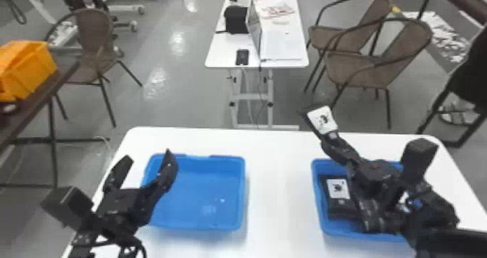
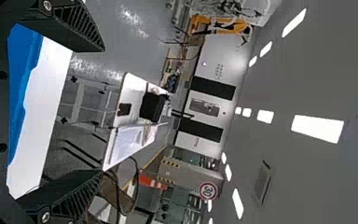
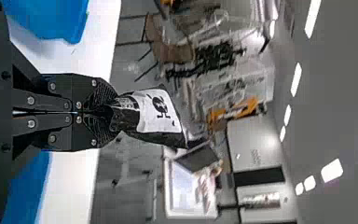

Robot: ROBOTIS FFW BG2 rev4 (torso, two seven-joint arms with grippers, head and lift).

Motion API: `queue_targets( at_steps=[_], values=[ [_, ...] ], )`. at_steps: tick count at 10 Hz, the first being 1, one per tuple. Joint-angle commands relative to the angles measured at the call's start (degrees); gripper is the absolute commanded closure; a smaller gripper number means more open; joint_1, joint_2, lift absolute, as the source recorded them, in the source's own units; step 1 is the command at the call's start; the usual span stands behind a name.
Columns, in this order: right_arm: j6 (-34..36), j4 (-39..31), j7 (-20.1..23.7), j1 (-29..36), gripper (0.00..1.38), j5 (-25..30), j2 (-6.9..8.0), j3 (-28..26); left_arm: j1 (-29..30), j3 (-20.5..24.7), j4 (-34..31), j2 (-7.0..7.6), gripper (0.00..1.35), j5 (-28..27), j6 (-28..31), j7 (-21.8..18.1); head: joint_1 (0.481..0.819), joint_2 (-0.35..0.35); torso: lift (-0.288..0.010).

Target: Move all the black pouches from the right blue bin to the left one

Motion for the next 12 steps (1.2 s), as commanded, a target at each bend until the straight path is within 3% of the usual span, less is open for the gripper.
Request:
queue_targets(
  at_steps=[1,2,4,5,8,12],
  values=[
    [1.56,0.68,3.07,-6.24,1.28,-2.80,-1.57,6.26,-2.28,-0.25,-1.39,1.10,0.09,5.85,4.53,-0.09,0.695,0.119,0.000],
    [2.09,2.53,5.97,-10.81,1.28,-4.39,-2.45,11.00,-4.22,-0.61,-2.18,2.33,0.09,11.21,9.10,-0.70,0.695,0.164,0.000],
    [4.20,7.28,11.07,-17.58,1.28,-9.40,-2.80,18.47,-8.79,-0.52,-2.53,4.09,0.09,19.38,18.50,-4.75,0.695,0.225,0.000],
    [5.34,8.68,12.56,-19.34,1.28,-10.72,-2.80,20.85,-10.28,-0.61,-2.53,4.09,0.09,20.26,19.64,-6.50,0.695,0.235,0.000],
    [7.45,10.70,14.41,-20.92,1.28,-13.88,-2.89,23.66,-12.13,-0.34,-2.53,2.24,0.09,23.60,21.49,-8.70,0.693,0.264,0.000],
    [8.50,14.39,14.93,-22.68,1.28,-17.57,-2.89,27.35,-13.45,-0.08,-2.44,2.07,0.09,22.72,27.29,-8.97,0.695,0.282,0.000]
  ],
)
